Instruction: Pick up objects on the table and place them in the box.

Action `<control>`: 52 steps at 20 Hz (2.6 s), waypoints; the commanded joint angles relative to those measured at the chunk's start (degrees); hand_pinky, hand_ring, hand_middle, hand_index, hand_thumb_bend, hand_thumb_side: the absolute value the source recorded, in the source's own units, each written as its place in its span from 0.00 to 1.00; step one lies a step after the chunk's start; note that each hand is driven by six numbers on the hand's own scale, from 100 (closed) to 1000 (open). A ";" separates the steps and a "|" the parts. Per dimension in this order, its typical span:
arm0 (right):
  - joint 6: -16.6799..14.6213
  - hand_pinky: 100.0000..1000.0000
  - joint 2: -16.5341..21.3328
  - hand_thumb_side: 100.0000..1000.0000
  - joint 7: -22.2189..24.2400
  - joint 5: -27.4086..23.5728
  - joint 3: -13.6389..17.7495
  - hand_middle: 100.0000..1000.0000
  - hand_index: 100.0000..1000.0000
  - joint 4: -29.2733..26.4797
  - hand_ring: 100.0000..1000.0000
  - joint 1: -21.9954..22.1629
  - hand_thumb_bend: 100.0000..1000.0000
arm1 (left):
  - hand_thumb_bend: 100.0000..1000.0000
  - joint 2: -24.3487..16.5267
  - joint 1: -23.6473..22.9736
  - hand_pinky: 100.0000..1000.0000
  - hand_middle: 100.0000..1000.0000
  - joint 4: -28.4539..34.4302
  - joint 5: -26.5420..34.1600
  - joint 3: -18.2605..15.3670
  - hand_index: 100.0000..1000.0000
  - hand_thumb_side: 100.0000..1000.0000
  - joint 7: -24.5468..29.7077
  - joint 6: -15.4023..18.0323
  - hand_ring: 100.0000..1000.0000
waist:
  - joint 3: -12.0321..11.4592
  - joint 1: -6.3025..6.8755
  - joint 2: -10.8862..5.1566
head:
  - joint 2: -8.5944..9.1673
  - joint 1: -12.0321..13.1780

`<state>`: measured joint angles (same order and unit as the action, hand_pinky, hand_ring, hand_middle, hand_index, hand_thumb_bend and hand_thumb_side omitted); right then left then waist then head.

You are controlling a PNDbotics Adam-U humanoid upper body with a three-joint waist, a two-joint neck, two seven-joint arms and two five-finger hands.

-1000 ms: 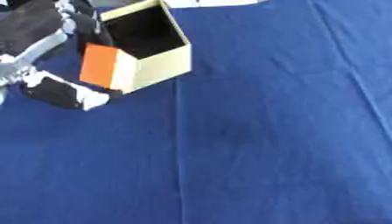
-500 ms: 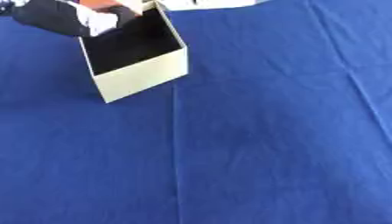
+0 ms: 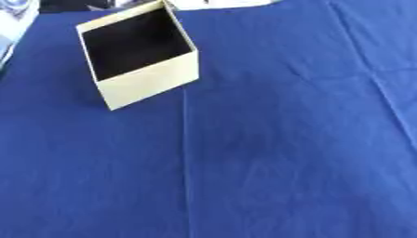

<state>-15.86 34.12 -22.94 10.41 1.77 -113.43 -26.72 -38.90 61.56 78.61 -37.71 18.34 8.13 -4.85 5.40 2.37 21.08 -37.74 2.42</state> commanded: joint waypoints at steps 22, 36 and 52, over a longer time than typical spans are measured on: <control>0.13 0.79 0.47 0.78 -0.23 -0.61 0.87 0.55 0.71 -1.16 0.73 -1.02 0.00 | 0.00 4.98 2.29 0.21 0.48 -16.81 -7.48 -2.29 0.51 0.11 3.91 6.50 0.38 | 1.07 -0.18 -0.30 | 1.24 0.77; 0.30 0.79 0.17 0.78 -0.53 -0.68 1.13 0.55 0.71 -1.16 0.73 -0.65 0.00 | 0.60 5.30 2.03 0.41 0.65 -17.53 -11.29 -2.52 0.73 0.33 7.54 8.08 0.56 | 1.25 -0.12 -0.56 | 0.99 0.74; 0.33 0.79 0.46 0.77 -0.80 -0.56 1.36 0.56 0.71 -1.16 0.73 -0.32 0.00 | 0.35 1.49 -0.12 0.35 0.61 -0.50 -0.96 -4.47 0.71 0.33 6.82 2.43 0.50 | 0.04 -0.46 -2.16 | -0.16 0.31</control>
<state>-15.58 33.51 -23.38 10.03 2.39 -113.43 -26.67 -34.88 60.60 74.57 -40.28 15.04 15.32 -1.43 5.43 2.13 20.43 -37.67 2.85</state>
